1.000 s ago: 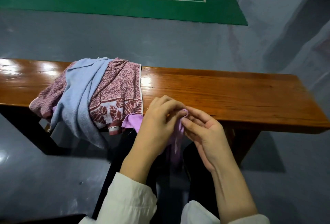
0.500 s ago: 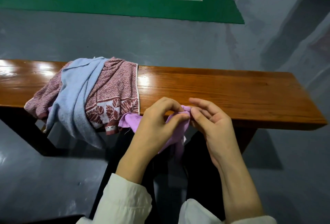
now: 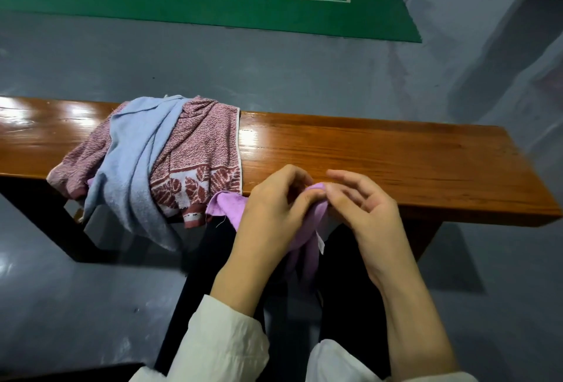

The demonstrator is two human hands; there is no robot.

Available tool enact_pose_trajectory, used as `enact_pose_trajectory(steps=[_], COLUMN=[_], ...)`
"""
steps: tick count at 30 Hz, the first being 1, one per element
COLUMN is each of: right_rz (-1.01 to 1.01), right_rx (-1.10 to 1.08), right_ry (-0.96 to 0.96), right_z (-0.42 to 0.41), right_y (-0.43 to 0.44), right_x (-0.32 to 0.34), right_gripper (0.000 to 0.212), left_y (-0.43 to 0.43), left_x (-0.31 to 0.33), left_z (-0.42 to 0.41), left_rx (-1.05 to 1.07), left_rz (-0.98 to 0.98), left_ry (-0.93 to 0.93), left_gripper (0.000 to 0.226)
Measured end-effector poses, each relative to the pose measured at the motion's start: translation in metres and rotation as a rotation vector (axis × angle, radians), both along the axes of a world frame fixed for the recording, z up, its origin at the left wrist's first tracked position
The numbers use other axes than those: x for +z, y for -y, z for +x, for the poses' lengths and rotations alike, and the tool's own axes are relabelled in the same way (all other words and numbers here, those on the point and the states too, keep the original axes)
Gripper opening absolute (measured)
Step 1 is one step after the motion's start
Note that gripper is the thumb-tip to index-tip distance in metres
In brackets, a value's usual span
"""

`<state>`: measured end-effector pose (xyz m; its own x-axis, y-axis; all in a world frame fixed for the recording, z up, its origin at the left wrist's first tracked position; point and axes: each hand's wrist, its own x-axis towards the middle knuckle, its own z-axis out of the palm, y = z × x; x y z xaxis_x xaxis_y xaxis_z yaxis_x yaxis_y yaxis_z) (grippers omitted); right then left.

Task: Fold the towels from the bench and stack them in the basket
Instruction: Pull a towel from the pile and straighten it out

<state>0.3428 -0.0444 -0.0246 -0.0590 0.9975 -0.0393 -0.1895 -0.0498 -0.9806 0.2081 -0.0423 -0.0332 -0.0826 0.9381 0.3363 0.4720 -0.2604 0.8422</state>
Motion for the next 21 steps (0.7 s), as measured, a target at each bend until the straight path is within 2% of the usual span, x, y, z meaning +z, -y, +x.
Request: enact_pose_trajectory(steps=[2, 5, 9, 12, 17, 21], right_rz=[-0.018, 0.038, 0.155, 0.238, 0.281, 0.265], right_rx=[0.047, 0.145, 0.175, 0.135, 0.097, 0.102], right_ry=[0.015, 0.114, 0.197, 0.187, 0.209, 0.215], right_z=[-0.003, -0.004, 0.002, 0.005, 0.009, 0.006], right_y=[-0.001, -0.007, -0.02, -0.033, -0.053, -0.065], right_x=[-0.003, -0.005, 0.001, 0.009, 0.024, 0.034], right_gripper=[0.029, 0.009, 0.016, 0.021, 0.028, 0.022], left_y=[-0.001, -0.003, -0.009, -0.015, -0.019, -0.028], left_x=[0.0, 0.001, 0.0, -0.006, -0.018, -0.023], left_z=[0.0, 0.002, 0.003, 0.003, -0.005, -0.011], left_rx=[-0.003, -0.024, -0.017, -0.104, -0.203, -0.232], left_rz=[-0.006, -0.048, 0.022, -0.035, -0.058, -0.101], left_ry=[0.032, 0.124, 0.217, 0.36, 0.161, 0.06], left_gripper=[0.013, 0.013, 0.014, 0.013, 0.011, 0.014])
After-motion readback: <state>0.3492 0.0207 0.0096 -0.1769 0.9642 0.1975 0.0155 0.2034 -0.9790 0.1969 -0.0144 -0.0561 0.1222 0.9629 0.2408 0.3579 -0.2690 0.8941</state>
